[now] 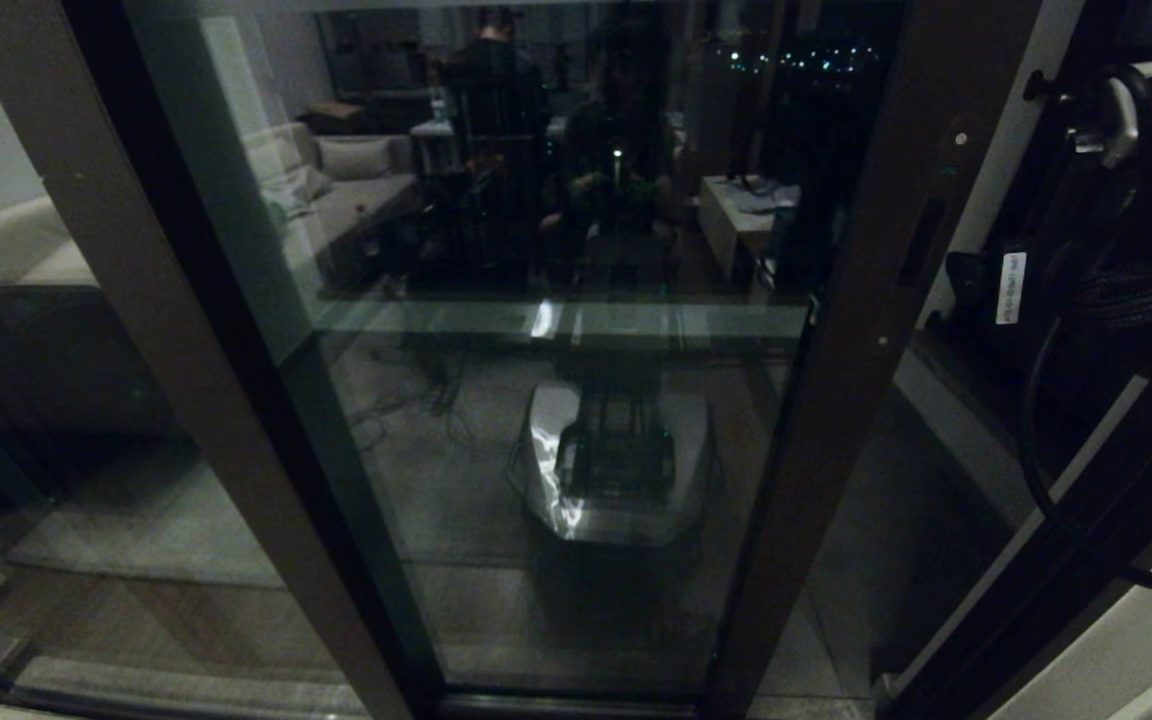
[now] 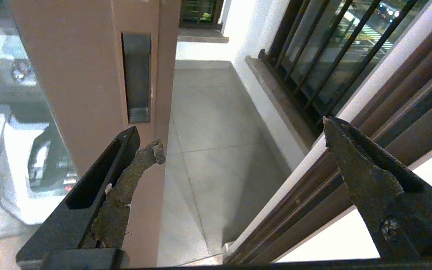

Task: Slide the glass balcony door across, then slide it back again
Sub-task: Close the slid door

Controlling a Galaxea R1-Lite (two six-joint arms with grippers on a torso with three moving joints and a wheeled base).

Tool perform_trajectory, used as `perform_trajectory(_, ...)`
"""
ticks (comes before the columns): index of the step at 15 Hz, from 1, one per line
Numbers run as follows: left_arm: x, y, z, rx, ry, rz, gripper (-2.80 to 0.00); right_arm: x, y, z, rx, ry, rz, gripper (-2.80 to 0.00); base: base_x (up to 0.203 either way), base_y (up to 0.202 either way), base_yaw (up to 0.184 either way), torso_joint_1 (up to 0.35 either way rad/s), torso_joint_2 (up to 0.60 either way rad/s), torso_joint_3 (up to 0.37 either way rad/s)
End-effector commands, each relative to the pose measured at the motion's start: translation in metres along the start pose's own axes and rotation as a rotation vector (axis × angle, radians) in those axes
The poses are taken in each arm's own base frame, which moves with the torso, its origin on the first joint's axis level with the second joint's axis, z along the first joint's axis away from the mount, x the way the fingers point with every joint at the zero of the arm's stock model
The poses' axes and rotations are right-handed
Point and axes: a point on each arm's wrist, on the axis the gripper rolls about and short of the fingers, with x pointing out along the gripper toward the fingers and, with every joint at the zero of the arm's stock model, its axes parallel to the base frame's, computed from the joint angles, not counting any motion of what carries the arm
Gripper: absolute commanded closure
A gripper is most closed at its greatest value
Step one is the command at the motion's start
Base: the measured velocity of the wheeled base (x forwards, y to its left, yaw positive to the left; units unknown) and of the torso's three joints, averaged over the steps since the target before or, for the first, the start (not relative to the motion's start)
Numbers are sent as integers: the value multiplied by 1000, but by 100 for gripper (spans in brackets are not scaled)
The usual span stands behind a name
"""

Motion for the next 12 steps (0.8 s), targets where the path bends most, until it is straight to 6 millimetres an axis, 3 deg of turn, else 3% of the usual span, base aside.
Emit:
perform_trajectory(1, 0, 0, 0, -1, 1, 0, 0, 8, -1, 2, -10, 3, -27, -280, 0, 0, 0, 0, 0, 0)
perform_trajectory(7, 0, 0, 0, 1, 1, 0, 0, 18, 2, -3, -75, 53, -41, -280, 0, 0, 0, 0, 0, 0)
perform_trajectory(12, 0, 0, 0, -1, 1, 0, 0, 14, 2, 10, -62, 49, 5, -280, 0, 0, 0, 0, 0, 0)
